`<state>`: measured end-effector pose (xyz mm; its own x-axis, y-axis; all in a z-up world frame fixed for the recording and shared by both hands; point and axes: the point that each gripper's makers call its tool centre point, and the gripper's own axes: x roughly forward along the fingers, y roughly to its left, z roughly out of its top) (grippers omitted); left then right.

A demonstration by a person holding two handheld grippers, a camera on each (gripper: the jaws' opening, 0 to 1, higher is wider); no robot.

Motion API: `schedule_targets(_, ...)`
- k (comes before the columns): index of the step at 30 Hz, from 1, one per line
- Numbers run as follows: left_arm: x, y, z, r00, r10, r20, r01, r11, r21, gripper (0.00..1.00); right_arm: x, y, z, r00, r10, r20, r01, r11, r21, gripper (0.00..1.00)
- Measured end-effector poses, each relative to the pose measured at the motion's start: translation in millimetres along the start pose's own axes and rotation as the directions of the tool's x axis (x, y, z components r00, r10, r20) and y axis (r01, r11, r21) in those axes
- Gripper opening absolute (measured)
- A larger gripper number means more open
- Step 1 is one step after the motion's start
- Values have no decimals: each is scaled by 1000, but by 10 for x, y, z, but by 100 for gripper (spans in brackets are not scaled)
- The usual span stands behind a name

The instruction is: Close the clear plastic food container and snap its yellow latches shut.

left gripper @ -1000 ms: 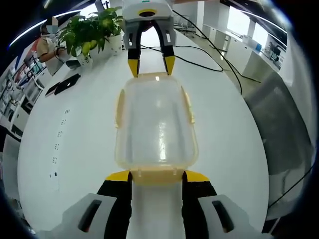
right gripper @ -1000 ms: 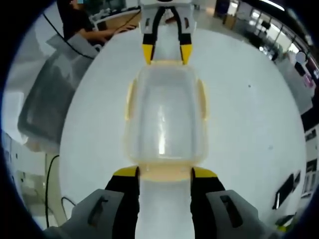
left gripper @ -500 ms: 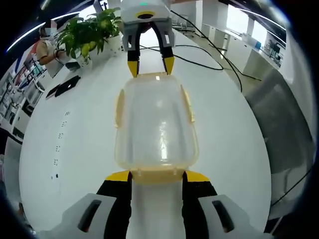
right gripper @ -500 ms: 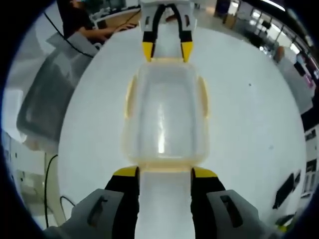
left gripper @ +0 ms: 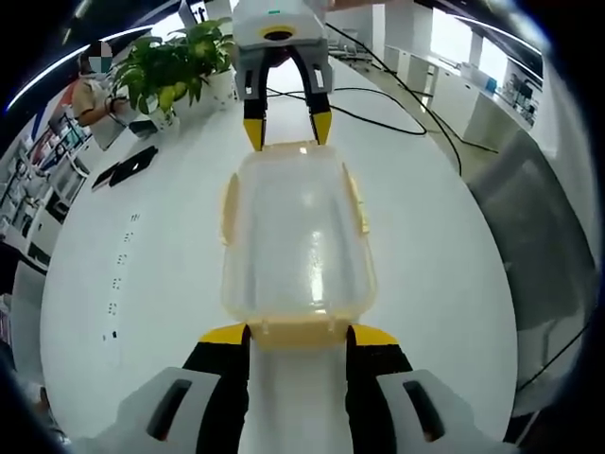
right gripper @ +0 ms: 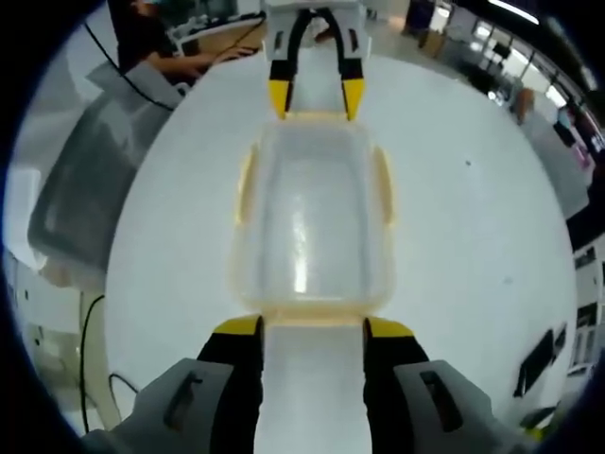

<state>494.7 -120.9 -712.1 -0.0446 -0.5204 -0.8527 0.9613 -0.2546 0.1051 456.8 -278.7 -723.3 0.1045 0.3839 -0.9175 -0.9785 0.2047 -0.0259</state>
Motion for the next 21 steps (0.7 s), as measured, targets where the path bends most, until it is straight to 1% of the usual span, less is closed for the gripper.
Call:
schedule_targets(6, -25, 9, -20, 1000, 11, -5, -11, 1000, -1, 35, -19, -8, 7, 1000, -9, 2, 9, 1000, 14, 41)
schedule_targets(10, -51, 25, -38, 1000, 20, -11, -20, 1000, -1, 36, -31, 1, -17, 1000, -11, -8, 11, 1000, 20, 44)
schedule_targets(12, -70, 29, -39, 1000, 23, -11, -23, 1000, -5, 36, -53, -2, -25, 1000, -19, -7, 19, 1000, 21, 44)
schedule_targets(14, -82, 53, -60, 1000, 28, -13, -28, 1000, -10, 36, -87, -1, -28, 1000, -27, 1, 27, 998, 48, 43)
schedule_targets(16, -101, 70, -65, 999, 38, -14, -38, 999, -10, 36, -125, -3, -11, 999, -46, 23, 44, 997, 70, 41)
schedule_targets(21, -147, 92, -33, 998, 69, 1, -69, 997, -30, 35, -166, 10, -20, 994, -86, 64, 77, 987, 139, 38)
